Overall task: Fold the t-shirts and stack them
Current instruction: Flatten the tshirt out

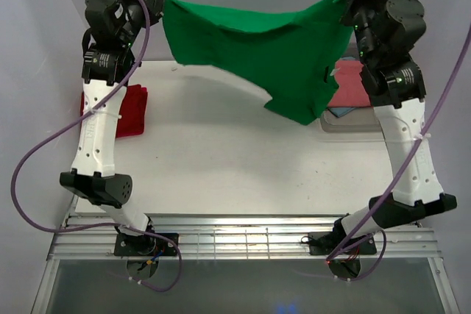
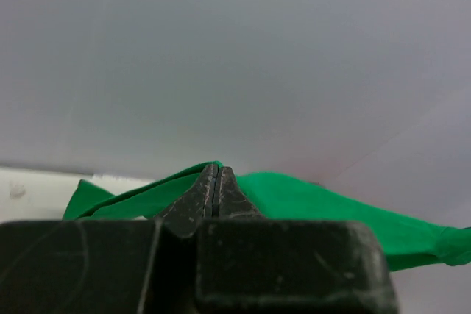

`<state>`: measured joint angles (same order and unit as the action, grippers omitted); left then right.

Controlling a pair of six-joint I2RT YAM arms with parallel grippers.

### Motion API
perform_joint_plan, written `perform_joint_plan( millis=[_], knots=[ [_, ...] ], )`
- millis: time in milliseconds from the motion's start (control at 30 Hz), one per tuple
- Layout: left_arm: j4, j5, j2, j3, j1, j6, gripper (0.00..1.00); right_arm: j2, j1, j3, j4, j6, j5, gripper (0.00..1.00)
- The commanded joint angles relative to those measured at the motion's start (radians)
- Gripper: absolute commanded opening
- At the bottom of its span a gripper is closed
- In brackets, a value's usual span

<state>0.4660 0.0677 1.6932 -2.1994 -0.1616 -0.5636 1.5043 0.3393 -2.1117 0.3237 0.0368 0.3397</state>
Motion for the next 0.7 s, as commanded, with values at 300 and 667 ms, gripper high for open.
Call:
perform_joint_plan(
  millis=[300, 667],
  knots=[
    [-0.179, 0.038, -0.429, 0.924, -0.016, 0.113, 0.00, -0.338, -0.014, 0.786, -0.043, -0.052, -0.262, 0.08],
    [0.172, -0.115, -0.616, 1.291, -0.018, 0.048, 0.00, -0.489, 0.124, 1.156, 0.296, -0.258, -0.329, 0.08]
  ],
)
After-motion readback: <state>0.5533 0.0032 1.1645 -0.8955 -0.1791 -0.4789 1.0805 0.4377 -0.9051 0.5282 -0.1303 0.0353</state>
